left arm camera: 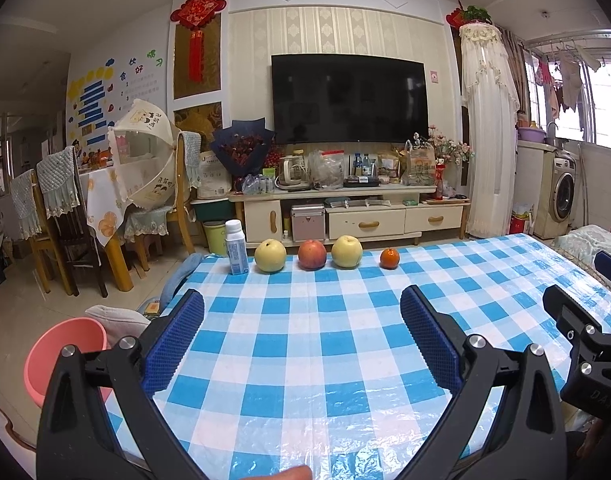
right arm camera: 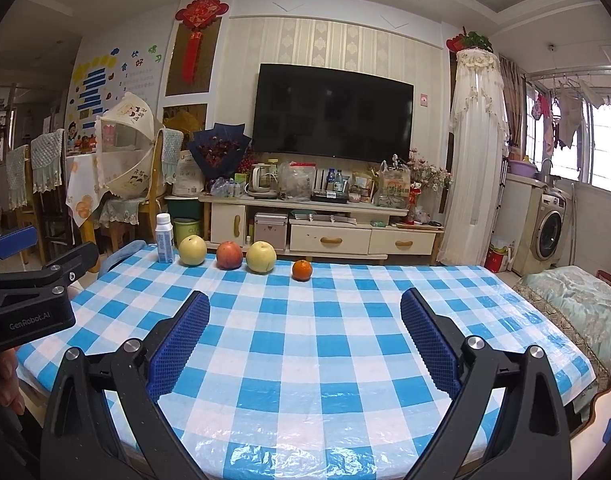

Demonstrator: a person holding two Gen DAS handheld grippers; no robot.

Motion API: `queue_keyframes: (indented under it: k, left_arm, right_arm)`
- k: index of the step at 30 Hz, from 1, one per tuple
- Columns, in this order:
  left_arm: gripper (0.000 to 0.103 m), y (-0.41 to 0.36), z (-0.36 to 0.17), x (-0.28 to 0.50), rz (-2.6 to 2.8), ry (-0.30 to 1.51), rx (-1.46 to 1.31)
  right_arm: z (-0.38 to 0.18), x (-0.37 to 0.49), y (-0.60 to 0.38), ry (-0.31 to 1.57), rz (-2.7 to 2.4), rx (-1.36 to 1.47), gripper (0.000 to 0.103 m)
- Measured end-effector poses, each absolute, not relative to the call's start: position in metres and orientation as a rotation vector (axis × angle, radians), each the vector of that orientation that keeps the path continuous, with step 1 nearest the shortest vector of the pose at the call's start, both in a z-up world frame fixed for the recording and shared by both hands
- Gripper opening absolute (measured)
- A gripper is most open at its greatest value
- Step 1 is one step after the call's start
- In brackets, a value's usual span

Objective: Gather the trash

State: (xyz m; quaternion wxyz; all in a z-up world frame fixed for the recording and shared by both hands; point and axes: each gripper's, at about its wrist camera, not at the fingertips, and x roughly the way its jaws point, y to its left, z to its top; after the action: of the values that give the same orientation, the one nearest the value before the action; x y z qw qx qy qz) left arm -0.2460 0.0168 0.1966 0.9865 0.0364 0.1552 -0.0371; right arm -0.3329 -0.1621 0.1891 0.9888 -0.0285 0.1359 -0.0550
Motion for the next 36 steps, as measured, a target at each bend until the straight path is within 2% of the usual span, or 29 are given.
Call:
queue_keyframes:
  k: [36]
  left_arm:
    - [0.099, 0.019, 0.162, -0.197, -0.052, 0.361, 0.104]
  right_arm:
    - [0.162, -0.283, -0.142, 0.315, -0.067, -0.071, 0.096]
